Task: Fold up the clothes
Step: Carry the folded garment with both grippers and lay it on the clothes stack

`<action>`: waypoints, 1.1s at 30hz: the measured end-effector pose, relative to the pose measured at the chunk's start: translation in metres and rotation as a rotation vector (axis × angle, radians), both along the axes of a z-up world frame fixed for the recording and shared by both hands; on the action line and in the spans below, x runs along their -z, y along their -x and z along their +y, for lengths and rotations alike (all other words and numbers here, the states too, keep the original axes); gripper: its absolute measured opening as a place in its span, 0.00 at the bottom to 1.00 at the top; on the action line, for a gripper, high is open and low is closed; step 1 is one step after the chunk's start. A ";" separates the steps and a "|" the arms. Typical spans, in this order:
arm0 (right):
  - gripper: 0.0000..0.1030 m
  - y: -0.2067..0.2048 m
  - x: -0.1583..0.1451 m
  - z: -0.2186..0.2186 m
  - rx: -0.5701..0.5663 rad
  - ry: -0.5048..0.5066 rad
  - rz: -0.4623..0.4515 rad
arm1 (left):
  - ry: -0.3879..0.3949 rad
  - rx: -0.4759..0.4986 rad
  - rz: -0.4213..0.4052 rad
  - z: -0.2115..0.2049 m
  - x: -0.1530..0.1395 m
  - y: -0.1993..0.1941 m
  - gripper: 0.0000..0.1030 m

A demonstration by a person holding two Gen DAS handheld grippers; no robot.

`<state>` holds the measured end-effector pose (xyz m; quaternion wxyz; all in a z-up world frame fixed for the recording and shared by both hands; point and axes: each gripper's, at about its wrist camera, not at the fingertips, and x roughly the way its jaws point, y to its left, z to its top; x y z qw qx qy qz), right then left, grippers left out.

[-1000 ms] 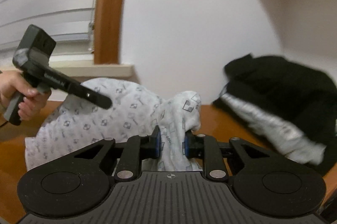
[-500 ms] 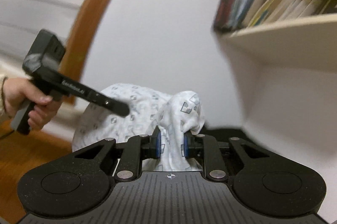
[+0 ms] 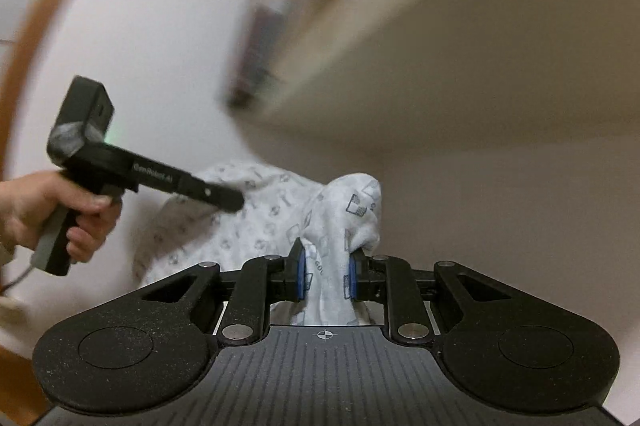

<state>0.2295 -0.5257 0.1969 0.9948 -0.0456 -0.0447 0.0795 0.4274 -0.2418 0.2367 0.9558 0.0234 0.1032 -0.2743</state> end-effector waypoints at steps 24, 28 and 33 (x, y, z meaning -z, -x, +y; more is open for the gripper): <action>0.76 -0.063 0.085 -0.081 0.119 -0.084 0.231 | -0.054 -0.218 0.111 -0.007 0.132 0.018 0.65; 0.76 -0.049 0.071 -0.063 0.023 -0.117 0.227 | -0.015 -0.198 0.144 -0.003 0.139 0.036 0.73; 0.73 -0.043 0.089 -0.017 -0.076 -0.066 0.344 | -0.018 -0.180 0.171 -0.001 0.149 0.068 0.80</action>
